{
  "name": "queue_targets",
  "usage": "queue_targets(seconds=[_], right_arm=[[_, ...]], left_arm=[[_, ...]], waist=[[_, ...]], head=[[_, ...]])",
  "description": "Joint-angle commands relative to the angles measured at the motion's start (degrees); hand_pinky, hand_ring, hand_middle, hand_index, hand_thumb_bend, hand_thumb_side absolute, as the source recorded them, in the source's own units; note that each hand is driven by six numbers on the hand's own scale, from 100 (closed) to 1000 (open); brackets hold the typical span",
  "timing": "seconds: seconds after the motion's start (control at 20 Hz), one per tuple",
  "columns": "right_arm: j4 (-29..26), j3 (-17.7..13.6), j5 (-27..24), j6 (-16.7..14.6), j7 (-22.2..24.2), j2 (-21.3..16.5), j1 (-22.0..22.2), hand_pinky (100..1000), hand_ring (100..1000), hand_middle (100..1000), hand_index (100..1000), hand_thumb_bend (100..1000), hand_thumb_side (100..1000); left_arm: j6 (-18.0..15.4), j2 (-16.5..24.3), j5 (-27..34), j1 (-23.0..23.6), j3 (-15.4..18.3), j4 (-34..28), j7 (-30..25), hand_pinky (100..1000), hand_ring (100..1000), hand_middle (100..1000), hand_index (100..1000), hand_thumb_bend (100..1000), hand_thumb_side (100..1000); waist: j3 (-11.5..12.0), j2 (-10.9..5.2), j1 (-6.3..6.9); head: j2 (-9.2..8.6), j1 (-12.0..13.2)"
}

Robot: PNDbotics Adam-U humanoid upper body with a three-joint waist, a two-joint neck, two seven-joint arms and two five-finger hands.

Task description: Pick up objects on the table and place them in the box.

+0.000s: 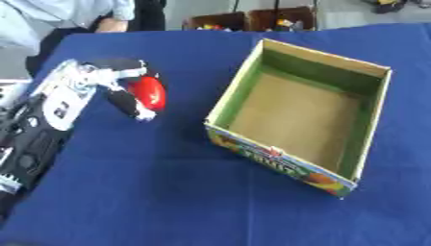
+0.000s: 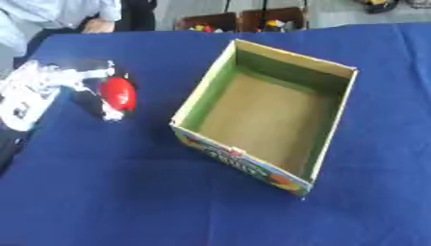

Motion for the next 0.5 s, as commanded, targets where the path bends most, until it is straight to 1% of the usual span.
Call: queue_targets(seconds=[0.05,0.15,0.2,0.25,0.35,0.5], right_arm=[[-0.68,-0.59,-0.52,-0.07,-0.03,-1.06,-0.43,708,751,667,751,100,1000],[-0.68,-0.57,-0.67,-0.1,0.01,-1.13,-0.46,708,751,667,751,100,1000],[-0.68,-0.58,-0.76,-0.11,0.02,-1.16,-0.49,708,750,667,750,100,1000],[-0.68,-0.59,-0.86,-0.12,0.0,-1.18,-0.52,708,750,667,750,100,1000],[-0.68,-0.56,-1.05,-0.13,0.01,-1.19,-0.58,708,751,667,751,100,1000],[-0.68,-0.5,-1.27,-0.15,0.13,-1.16,-0.74,708,751,667,751,100,1000]], left_arm=[[0.2,2.76,2.42,-1.77,1.34,-5.23,0.77,334,563,620,745,100,353],[0.32,2.85,3.51,-2.56,1.47,-8.18,1.17,329,555,614,745,100,351],[0.37,2.82,4.03,-3.05,1.47,-9.75,1.5,325,550,610,744,100,432],[0.43,2.75,4.56,-3.55,1.43,-11.32,1.99,324,549,608,744,100,347],[0.57,2.23,5.88,-4.73,1.26,-14.34,3.52,319,538,600,752,100,340],[1.91,0.82,8.84,-6.41,1.06,-17.53,8.59,307,520,578,749,100,332]], waist=[[0.11,-1.68,0.52],[0.1,-1.87,0.57],[0.07,-1.98,0.61],[0.03,-2.06,0.66],[-0.13,-2.2,0.79],[-0.65,-2.31,1.01]], head=[[-1.03,-0.46],[-1.31,-0.45],[-1.46,-0.4],[-1.61,-0.36],[-1.91,-0.29],[-2.39,-0.11]])
